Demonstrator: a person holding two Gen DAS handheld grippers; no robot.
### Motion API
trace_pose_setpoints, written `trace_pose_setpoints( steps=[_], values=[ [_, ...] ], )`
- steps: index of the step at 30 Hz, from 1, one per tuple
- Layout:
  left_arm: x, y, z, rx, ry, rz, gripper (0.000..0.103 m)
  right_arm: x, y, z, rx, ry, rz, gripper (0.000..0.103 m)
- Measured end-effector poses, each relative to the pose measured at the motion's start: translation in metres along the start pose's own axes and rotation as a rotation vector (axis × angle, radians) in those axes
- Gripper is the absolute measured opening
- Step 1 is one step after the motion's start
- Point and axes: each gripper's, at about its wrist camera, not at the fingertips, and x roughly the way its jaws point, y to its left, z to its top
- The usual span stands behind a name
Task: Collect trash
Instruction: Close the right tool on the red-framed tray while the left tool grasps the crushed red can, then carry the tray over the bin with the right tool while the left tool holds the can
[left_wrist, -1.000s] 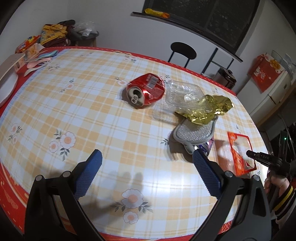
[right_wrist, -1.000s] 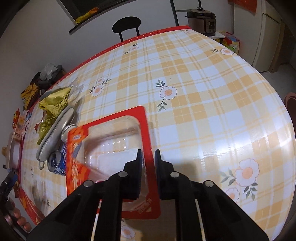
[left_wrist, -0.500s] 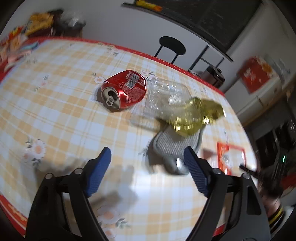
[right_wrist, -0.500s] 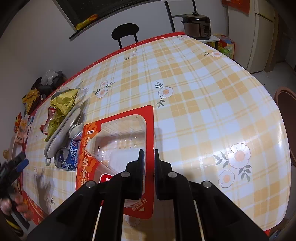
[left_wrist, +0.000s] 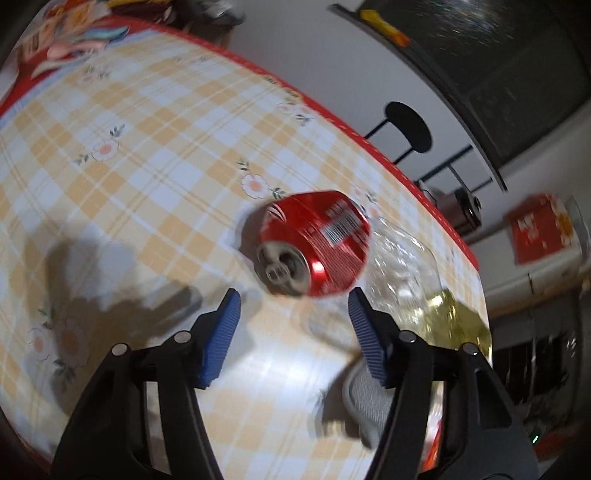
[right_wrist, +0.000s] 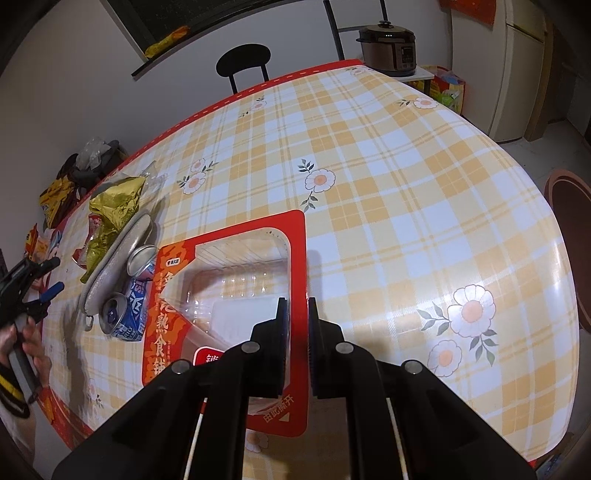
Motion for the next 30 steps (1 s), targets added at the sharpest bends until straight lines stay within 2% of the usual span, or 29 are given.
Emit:
trace_pose_setpoints(
  steps=[3,5,8,12,18,19,20,21,24,27,30],
  values=[
    [0.014,0.007,0.013,-0.109,0.007,-0.046,0.055,0.004,0.002,0.002,-0.005,0.007,-0.006,0.011],
    [0.021,0.01,0.018,-0.186,0.01,-0.069,0.045,0.005,0.003,0.003,-0.011,0.01,-0.01,0.011],
    [0.029,0.008,0.024,-0.27,0.019,-0.103,0.044,0.007,0.005,0.005,-0.02,0.014,-0.015,0.011],
    [0.039,-0.005,0.027,-0.256,0.023,-0.051,0.044,0.008,0.005,0.008,-0.026,0.017,-0.018,0.011],
    [0.042,-0.008,0.03,-0.255,-0.01,0.033,0.044,0.01,0.004,0.008,-0.031,0.023,-0.022,0.011],
    [0.043,-0.009,0.031,-0.25,-0.015,0.048,0.041,0.01,0.004,0.008,-0.031,0.024,-0.024,0.011],
    [0.044,-0.009,0.031,-0.239,-0.015,0.075,0.031,0.009,0.004,0.008,-0.03,0.023,-0.024,0.011],
    [0.044,-0.008,0.031,-0.23,-0.017,0.096,0.029,0.009,0.004,0.008,-0.029,0.023,-0.024,0.011],
    [0.04,-0.007,0.03,-0.204,-0.029,0.089,0.02,0.008,0.004,0.009,-0.031,0.02,-0.023,0.011],
    [0.036,-0.008,0.029,-0.159,-0.031,0.094,0.02,0.006,0.005,0.01,-0.033,0.014,-0.018,0.011],
    [0.029,-0.011,0.025,-0.072,-0.03,0.112,0.02,0.004,0.007,0.01,-0.033,0.008,-0.009,0.011]
  ],
)
